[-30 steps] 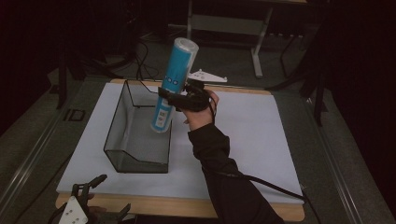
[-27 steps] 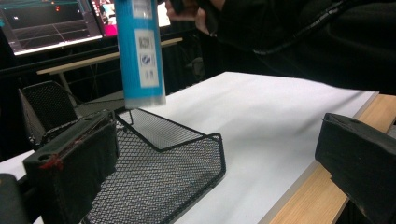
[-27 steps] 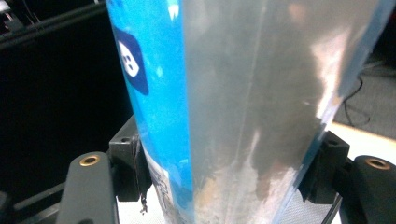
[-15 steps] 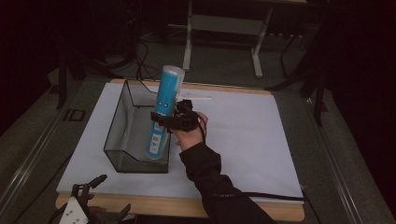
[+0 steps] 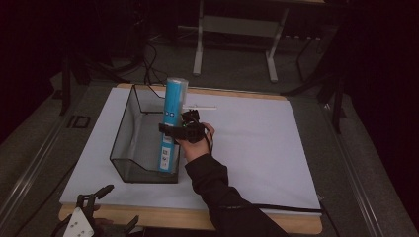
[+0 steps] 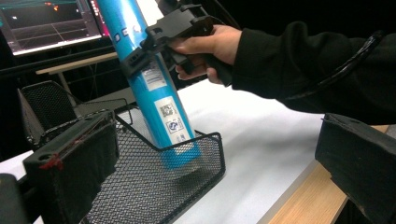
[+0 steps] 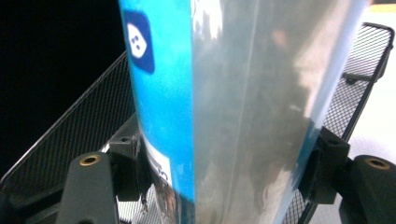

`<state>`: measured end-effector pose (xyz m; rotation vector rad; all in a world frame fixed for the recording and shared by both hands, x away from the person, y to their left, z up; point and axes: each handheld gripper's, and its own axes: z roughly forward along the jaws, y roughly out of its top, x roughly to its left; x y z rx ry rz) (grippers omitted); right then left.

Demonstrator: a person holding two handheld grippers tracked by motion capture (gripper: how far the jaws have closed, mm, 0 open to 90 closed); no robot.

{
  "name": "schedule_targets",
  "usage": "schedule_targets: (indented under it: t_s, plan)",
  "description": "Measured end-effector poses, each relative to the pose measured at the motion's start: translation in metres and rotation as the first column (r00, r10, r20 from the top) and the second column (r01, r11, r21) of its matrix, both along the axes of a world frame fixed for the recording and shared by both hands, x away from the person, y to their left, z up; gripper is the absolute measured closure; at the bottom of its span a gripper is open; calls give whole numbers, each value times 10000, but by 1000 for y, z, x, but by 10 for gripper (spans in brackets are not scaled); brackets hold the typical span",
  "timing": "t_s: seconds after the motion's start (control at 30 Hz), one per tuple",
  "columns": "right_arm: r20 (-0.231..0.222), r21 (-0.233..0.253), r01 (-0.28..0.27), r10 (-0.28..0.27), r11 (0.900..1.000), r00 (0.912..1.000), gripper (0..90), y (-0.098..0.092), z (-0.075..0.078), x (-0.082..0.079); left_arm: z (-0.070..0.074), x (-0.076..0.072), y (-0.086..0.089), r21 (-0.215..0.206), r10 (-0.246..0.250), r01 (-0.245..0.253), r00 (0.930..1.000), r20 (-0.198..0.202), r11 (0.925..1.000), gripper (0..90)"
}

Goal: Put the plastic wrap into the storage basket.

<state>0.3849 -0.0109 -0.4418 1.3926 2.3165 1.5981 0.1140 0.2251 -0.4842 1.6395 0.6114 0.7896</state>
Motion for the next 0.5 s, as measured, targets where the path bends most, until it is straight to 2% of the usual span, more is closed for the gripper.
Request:
schedule_targets:
  t_s: [0.1,0.3,0.5]
  plan:
    - [69,201,333,-334,9992,9994,320,3,-5,3,0,0,0,-3,3,-3,10000,1,10000,2]
    - [74,276,760,-763,9967,9971,320,12,-10,10,0,-1,1,-21,-3,3,10000,13,10000,2]
    - [-180,391,1154,-1148,9925,9932,319,18,-18,21,1,-1,1,-23,-72,72,10000,31,10000,2]
